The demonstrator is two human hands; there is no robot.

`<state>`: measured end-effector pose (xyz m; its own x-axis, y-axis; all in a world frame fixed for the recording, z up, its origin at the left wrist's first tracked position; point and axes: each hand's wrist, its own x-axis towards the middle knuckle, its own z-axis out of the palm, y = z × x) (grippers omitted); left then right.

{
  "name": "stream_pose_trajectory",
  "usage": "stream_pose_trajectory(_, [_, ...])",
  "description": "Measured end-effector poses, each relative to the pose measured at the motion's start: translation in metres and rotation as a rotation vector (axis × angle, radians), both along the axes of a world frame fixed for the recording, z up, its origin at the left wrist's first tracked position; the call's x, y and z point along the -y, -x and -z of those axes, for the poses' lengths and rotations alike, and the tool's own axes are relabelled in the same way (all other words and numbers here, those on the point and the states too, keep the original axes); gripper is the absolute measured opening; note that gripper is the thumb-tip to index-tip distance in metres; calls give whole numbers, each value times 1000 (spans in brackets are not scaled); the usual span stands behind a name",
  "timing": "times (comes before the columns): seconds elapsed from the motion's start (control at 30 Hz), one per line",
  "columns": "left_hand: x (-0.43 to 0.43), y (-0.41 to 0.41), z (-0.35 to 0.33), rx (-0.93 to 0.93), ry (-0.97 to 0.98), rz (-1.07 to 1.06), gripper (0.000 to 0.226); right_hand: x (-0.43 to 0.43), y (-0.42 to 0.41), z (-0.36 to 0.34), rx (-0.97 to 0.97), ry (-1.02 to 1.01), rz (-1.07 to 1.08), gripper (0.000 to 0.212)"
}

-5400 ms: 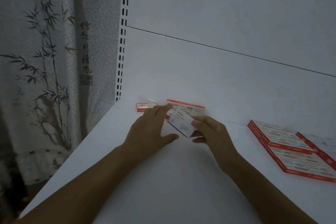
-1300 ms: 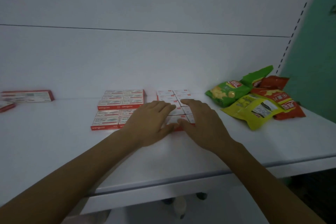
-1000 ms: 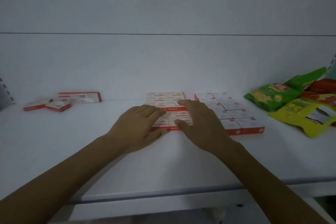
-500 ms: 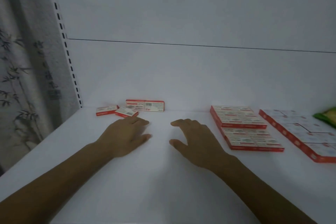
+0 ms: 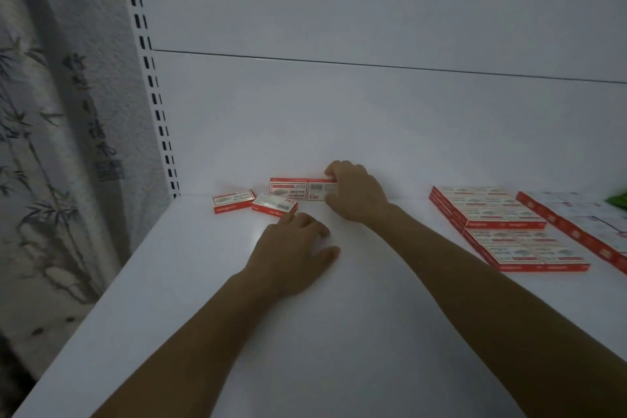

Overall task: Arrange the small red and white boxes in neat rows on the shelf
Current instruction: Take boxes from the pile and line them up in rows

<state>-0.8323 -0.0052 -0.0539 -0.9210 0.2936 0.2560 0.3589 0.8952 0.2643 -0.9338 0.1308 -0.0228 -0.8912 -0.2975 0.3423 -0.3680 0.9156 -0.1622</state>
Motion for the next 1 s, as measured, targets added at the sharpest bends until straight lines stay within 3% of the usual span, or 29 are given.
stream_pose_trajectory(0.13, [0, -2, -2, -15, 4, -3, 46, 7, 8, 11, -196, -229, 68, 22])
stream_pose_trajectory(0.27, [0, -4, -3, 9, -20, -17, 47, 1, -8, 4, -167, -328, 56, 19])
stream_pose_trajectory(0.37, [-3, -3, -7, 27, -242, -105, 48, -14, -37, -12, -143, -121, 51, 16])
stream_pose_trajectory(0.53, [-21, -8, -21, 237, -1047, -60, 69, -42, -94, 7, -324, 190, -141, 18])
stream_pose_trajectory(0.7, [-24, -11, -20, 273, -1218, -50, 24, -56, -85, 13, -327, 375, -298, 28])
stream_pose_trajectory(0.87, [-19, -6, -18, 300, -1329, -49, 29, -50, -84, 11, 14, 696, -247, 54])
stream_pose_trajectory(1.0, [-17, -3, -12, 287, -1326, -12, 30, -50, -81, 17, 196, 765, -275, 62])
